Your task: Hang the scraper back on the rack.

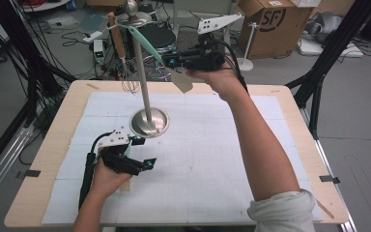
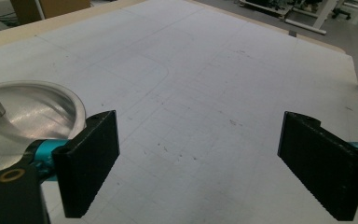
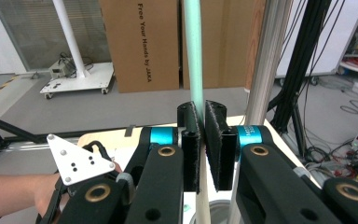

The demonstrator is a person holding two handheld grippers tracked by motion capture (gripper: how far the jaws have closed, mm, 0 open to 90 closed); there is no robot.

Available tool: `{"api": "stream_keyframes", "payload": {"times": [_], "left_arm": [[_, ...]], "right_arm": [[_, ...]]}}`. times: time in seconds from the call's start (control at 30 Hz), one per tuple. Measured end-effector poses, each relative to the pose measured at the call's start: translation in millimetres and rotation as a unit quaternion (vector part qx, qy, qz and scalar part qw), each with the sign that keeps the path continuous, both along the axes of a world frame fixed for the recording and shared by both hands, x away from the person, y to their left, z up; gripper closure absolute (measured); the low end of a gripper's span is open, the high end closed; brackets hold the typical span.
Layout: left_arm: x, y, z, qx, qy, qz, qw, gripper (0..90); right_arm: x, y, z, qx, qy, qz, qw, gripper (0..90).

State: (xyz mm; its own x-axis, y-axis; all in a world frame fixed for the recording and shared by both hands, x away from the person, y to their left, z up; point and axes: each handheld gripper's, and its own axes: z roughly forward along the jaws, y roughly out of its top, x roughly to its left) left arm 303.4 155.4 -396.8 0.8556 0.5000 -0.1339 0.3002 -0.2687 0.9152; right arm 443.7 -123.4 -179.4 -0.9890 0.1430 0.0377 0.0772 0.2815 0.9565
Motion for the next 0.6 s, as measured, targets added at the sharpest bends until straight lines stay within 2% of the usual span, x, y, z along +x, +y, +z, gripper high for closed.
{"api": "stream_keyframes", "payload": {"times": [0.37, 0.6], "left_arm": [[-0.1, 0.5, 0.2, 0.000, -0.001, 0.002, 1.0000, 13.2], [0.3, -0.2, -0.4, 0.003, -0.001, 0.000, 1.0000, 13.2]], "right_arm": [[3.2, -1.9, -7.2, 0.012, 0.017, 0.000, 0.9998, 85.2], [3.5, 9.6, -12.5, 0.001, 0.014, 0.001, 0.9999, 85.3]]}}
